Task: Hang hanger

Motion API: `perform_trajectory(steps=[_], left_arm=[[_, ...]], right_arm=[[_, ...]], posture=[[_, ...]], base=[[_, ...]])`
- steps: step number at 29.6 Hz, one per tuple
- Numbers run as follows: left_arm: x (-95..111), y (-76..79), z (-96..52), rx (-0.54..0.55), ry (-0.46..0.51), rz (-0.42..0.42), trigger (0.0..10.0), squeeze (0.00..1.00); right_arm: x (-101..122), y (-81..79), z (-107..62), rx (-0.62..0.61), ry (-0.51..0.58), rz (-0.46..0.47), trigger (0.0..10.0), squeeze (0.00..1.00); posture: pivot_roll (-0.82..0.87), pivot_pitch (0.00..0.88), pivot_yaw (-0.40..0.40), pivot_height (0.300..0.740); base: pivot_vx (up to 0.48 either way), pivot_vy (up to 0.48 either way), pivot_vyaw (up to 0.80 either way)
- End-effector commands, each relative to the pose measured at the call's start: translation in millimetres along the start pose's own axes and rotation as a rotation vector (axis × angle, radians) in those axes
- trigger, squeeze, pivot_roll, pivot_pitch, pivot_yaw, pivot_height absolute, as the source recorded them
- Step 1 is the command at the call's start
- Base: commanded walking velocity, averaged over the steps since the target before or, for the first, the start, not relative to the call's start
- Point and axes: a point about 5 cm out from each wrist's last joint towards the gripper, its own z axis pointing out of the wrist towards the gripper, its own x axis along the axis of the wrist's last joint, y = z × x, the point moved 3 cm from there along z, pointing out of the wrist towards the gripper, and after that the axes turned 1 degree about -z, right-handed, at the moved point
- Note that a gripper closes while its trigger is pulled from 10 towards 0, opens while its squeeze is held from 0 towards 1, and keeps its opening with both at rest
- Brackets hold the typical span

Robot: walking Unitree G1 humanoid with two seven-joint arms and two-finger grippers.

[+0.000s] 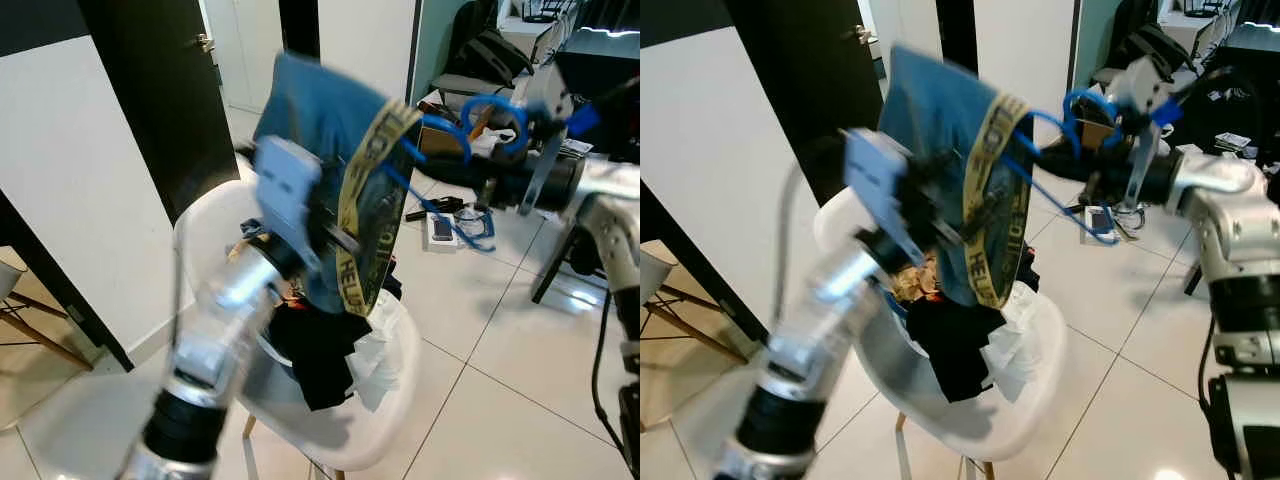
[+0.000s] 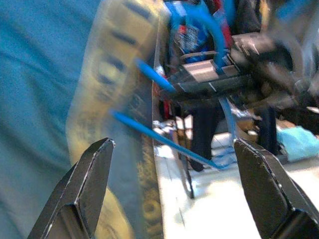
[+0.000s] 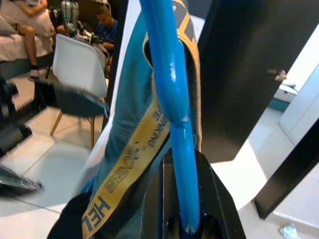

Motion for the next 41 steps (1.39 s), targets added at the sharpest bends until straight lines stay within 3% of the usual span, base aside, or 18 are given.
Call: perform_trajectory(steps=[1,4,6,10,12,13,15,20,28,29,30,31,41], left_arm=[[-13,-4.2,-5.4,0.088,-0.051,0.047,10.0,0.0],[-18,-6.4,-7.3,0.129,-0.075,0.078,10.0,0.0],[-24,-18.6,-14.0,0.251,-0.112,0.149,10.0,0.0],[-25,-23.7,-17.0,0.298,-0.122,0.169,10.0,0.0],[-23,-49.2,-28.8,0.44,-0.142,0.231,10.0,0.0],[-23,-49.2,-28.8,0.44,-0.142,0.231,10.0,0.0],[-19,-65.3,-38.0,0.531,-0.142,0.273,10.0,0.0],[-11,-77.8,-45.5,0.613,-0.128,0.314,10.0,0.0],[-9,-80.0,-46.5,0.647,-0.114,0.322,10.0,0.0],[-9,-77.9,-45.1,0.642,-0.106,0.304,6.7,0.0],[-9,-77.9,-45.1,0.642,-0.106,0.304,6.7,0.0],[-9,-75.0,-43.6,0.629,-0.095,0.285,0.0,0.0],[-9,-69.2,-40.2,0.614,-0.075,0.25,0.0,0.0]], right_arm=[[14,0.4,3.8,0.025,0.063,-0.013,10.0,0.0],[18,-0.1,5.2,0.038,0.077,-0.015,10.0,0.0],[23,-4.8,6.8,0.084,0.095,-0.011,10.0,0.0],[23,-7.0,6.8,0.101,0.095,-0.01,10.0,0.0],[19,-11.6,4.4,0.122,0.089,-0.001,10.0,0.0],[19,-11.6,4.4,0.122,0.089,-0.001,10.0,0.0],[15,-13.4,2.7,0.13,0.086,0.007,10.0,0.0],[12,-13.1,1.9,0.128,0.086,0.017,10.0,0.0],[11,-11.3,3.4,0.117,0.092,0.026,10.0,0.0],[11,-11.9,4.2,0.118,0.095,0.026,10.0,0.0],[11,-11.9,4.2,0.118,0.095,0.026,10.0,0.0],[11,-12.4,4.8,0.118,0.096,0.026,10.0,0.0],[10,-13.5,6.9,0.112,0.1,0.033,10.0,0.0]], posture=[[-0.07,0.0,0.042,0.74],[-0.07,0.0,0.04,0.74],[-0.07,0.0,0.04,0.74],[-0.07,0.0,0.04,0.74],[-0.07,0.0,0.04,0.74],[-0.07,0.0,0.04,0.74],[-0.06,0.0,0.041,0.74],[-0.06,0.0,0.039,0.74],[-0.06,0.0,0.036,0.74],[-0.06,0.0,0.034,0.74],[-0.06,0.0,0.034,0.74],[-0.06,0.0,0.034,0.74],[-0.06,0.0,0.033,0.74]], base=[[0.0,0.0,0.0],[0.0,0.0,0.0],[0.0,0.0,0.0],[0.0,0.0,0.0],[0.0,0.0,0.0],[0.0,0.0,0.0],[0.0,0.0,0.0],[0.0,0.0,0.0],[0.0,0.0,0.0],[0.0,0.0,0.0],[0.0,0.0,0.0],[0.0,0.0,0.0],[0.0,0.0,0.0]])
